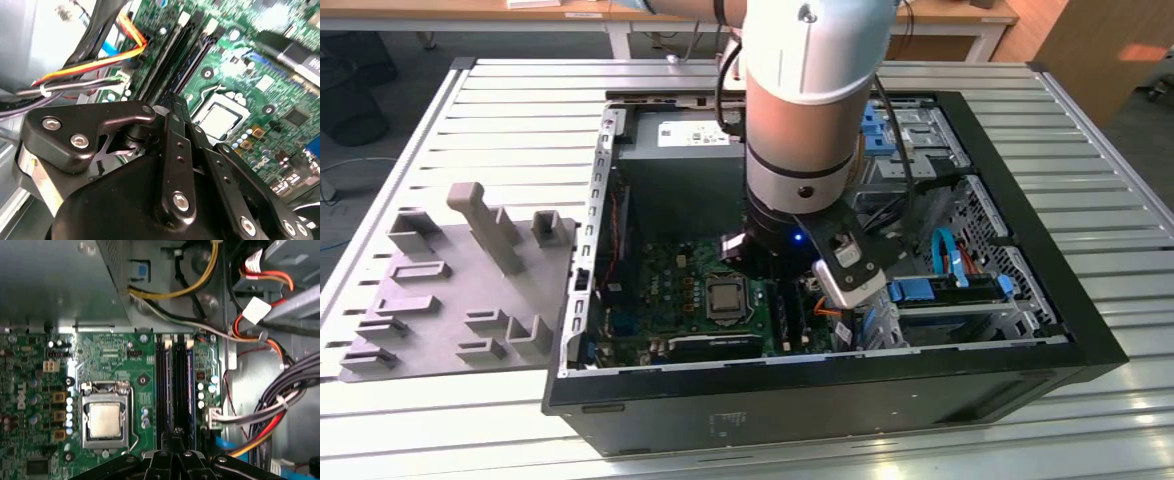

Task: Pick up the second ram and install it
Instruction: 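Press down the second ram until it locks into place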

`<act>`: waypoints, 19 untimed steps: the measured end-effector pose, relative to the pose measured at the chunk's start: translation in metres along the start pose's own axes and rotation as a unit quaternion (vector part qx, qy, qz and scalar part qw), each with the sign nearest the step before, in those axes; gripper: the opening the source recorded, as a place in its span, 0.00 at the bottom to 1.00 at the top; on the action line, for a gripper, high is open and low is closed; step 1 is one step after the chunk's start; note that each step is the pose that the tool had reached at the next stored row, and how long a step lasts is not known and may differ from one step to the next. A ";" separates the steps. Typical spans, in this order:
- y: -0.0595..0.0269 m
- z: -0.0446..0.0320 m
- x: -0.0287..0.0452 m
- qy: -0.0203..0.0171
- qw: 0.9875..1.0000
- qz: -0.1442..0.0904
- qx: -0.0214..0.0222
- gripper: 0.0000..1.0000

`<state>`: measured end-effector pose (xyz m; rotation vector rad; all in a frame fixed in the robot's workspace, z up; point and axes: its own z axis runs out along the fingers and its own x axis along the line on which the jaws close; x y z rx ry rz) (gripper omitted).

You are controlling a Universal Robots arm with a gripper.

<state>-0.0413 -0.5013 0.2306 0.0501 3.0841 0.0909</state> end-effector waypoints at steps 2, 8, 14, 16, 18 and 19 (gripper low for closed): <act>-0.0050 -0.0002 -0.0002 0.000 1.000 0.000 0.000 0.11; -0.0121 -0.0002 -0.0003 0.000 1.000 0.000 0.000 0.11; -0.0136 0.0043 -0.0001 0.000 1.000 0.000 0.000 0.11; -0.0136 0.0045 -0.0001 0.000 1.000 0.000 0.000 0.11; -0.0135 0.0057 -0.0001 0.000 1.000 0.000 -0.001 0.11; -0.0136 0.0067 0.0000 0.000 1.000 0.000 -0.001 0.11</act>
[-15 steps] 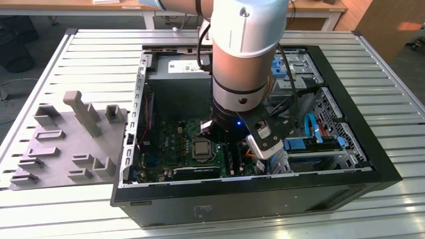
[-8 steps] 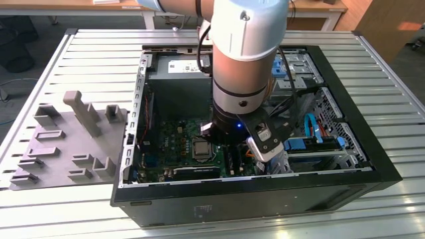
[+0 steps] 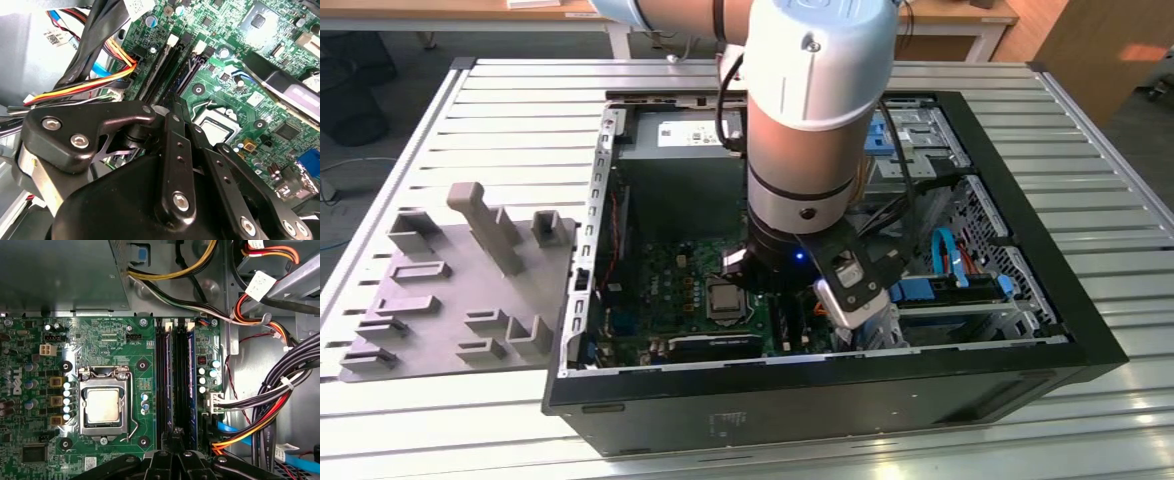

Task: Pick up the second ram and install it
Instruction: 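Press down the second ram until it locks into place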

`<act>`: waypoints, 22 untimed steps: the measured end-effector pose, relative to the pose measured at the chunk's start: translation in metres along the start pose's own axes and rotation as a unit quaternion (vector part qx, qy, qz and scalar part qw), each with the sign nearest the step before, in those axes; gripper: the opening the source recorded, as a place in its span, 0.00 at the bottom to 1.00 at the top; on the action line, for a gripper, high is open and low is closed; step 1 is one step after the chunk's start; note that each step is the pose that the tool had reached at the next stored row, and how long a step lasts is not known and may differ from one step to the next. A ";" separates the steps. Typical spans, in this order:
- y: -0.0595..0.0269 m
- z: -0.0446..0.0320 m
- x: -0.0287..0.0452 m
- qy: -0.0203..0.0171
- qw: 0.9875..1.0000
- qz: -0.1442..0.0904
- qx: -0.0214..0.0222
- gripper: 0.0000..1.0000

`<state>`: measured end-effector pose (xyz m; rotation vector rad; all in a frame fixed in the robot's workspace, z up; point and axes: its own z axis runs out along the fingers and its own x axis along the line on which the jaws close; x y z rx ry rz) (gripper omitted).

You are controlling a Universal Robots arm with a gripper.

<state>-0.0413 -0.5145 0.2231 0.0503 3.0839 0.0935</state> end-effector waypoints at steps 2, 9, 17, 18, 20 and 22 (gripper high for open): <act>-0.0001 0.0012 0.0001 0.000 1.000 0.000 0.000 0.11; -0.0004 0.0035 0.0002 0.000 1.000 0.000 -0.002 0.11; -0.0004 0.0050 0.0003 0.000 1.000 0.000 -0.002 0.11; -0.0004 0.0050 0.0003 0.000 1.000 0.000 -0.002 0.11; -0.0004 0.0051 0.0003 0.000 1.000 0.000 -0.002 0.11; -0.0004 0.0052 0.0003 0.000 1.000 0.000 -0.002 0.11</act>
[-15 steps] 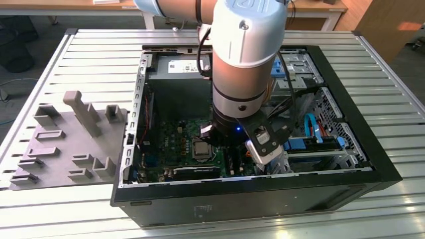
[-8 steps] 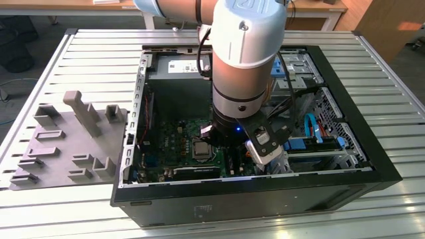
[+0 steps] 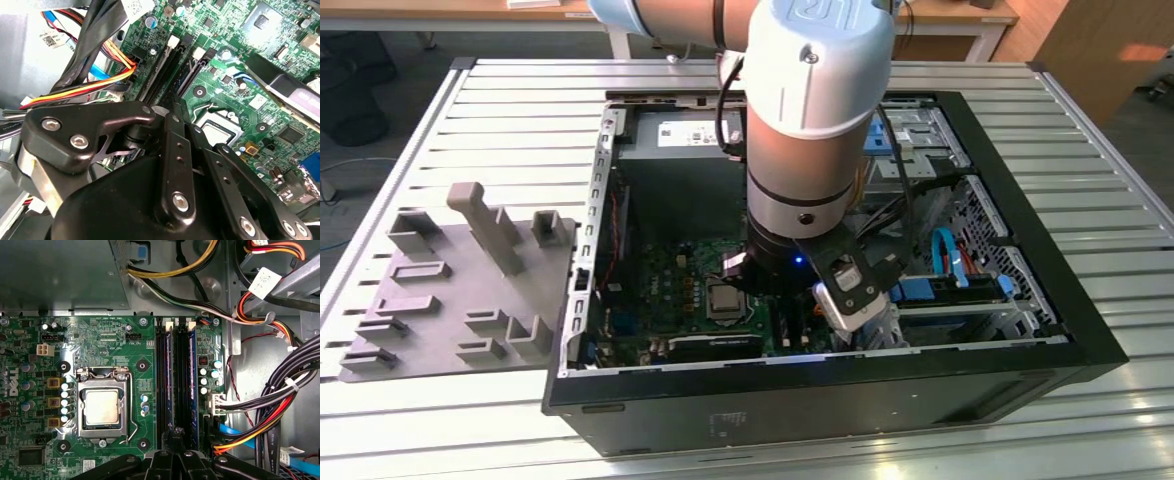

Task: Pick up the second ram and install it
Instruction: 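Press down the second ram until it locks into place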

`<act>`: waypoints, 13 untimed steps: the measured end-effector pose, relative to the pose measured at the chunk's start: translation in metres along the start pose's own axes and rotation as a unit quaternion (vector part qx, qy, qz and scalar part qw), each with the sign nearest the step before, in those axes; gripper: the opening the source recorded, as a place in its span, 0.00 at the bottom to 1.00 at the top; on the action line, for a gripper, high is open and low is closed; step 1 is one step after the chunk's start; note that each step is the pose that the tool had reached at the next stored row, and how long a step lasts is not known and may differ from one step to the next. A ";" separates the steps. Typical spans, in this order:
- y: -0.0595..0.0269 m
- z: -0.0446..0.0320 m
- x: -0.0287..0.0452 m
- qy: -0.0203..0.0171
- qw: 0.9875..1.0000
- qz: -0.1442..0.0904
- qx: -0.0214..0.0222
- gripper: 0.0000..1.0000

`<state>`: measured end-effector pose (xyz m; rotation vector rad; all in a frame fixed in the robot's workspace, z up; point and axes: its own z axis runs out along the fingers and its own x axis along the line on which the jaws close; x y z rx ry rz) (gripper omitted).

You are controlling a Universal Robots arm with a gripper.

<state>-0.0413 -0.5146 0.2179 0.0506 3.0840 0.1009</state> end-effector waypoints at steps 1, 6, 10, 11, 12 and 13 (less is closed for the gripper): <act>-0.0001 0.0006 0.0000 0.000 1.000 0.000 0.000 0.11; -0.0002 0.0012 0.0000 0.000 1.000 0.000 0.000 0.11; 0.0003 -0.0008 -0.0002 0.000 1.000 0.000 -0.002 0.11; 0.0004 -0.0031 -0.0003 0.000 1.000 0.000 -0.001 0.11; 0.0004 -0.0065 -0.0004 0.000 1.000 0.000 -0.001 0.11; 0.0006 -0.0092 -0.0005 0.000 1.000 0.000 0.000 0.11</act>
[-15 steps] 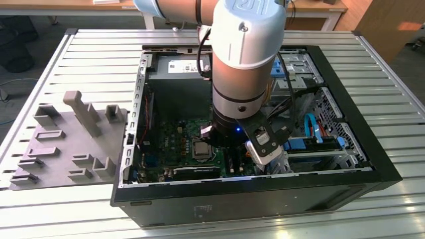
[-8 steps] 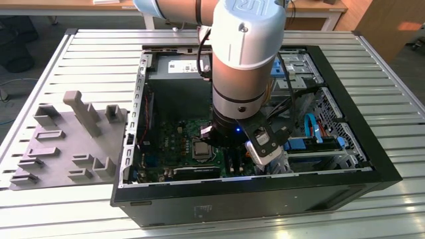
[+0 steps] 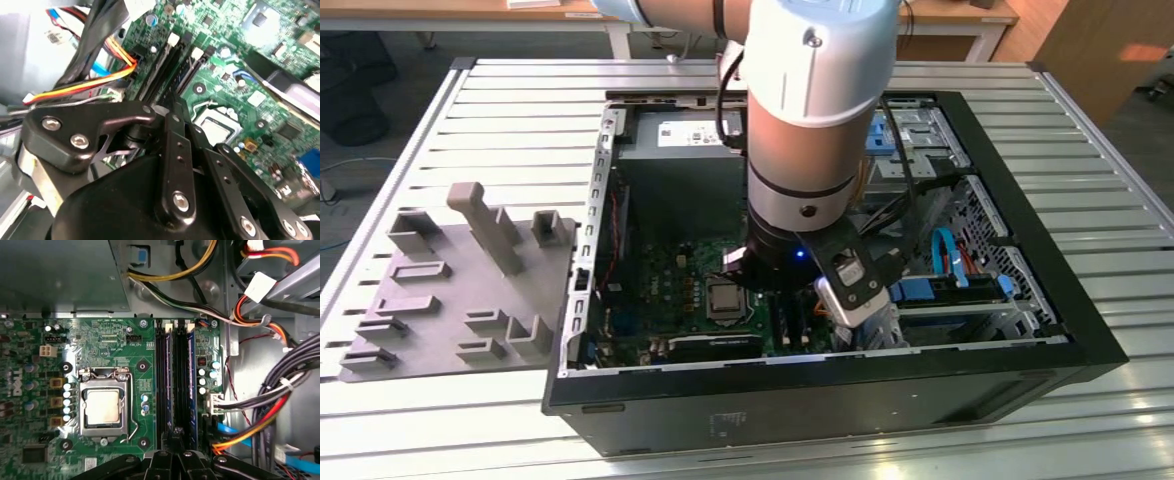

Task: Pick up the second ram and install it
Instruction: 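Press down the second ram until it locks into place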

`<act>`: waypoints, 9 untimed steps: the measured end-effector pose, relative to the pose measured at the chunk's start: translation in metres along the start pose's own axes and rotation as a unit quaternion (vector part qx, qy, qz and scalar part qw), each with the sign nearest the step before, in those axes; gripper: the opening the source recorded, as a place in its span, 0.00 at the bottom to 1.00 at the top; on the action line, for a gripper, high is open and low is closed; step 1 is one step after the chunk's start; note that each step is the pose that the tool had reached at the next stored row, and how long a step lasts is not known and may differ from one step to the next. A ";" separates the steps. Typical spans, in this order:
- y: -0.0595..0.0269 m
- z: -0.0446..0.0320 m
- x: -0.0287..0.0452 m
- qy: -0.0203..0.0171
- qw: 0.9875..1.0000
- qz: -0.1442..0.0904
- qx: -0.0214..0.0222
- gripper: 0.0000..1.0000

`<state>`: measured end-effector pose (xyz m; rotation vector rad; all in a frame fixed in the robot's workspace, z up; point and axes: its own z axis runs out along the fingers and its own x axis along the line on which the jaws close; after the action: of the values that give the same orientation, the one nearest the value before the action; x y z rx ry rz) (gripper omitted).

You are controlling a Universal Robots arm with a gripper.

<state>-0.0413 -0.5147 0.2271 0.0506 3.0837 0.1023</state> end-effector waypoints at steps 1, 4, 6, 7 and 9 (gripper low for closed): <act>0.0002 -0.0027 -0.0002 0.000 1.000 0.000 0.000 0.11; 0.0005 -0.0084 -0.0005 0.000 1.000 0.000 0.000 0.11; 0.0006 -0.0084 -0.0005 0.000 1.000 0.000 0.000 0.11; 0.0006 -0.0085 -0.0005 0.000 1.000 0.000 0.000 0.11; 0.0011 -0.0088 -0.0005 0.000 1.000 0.000 0.000 0.11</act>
<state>-0.0412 -0.5141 0.2360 0.0504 3.0839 0.1016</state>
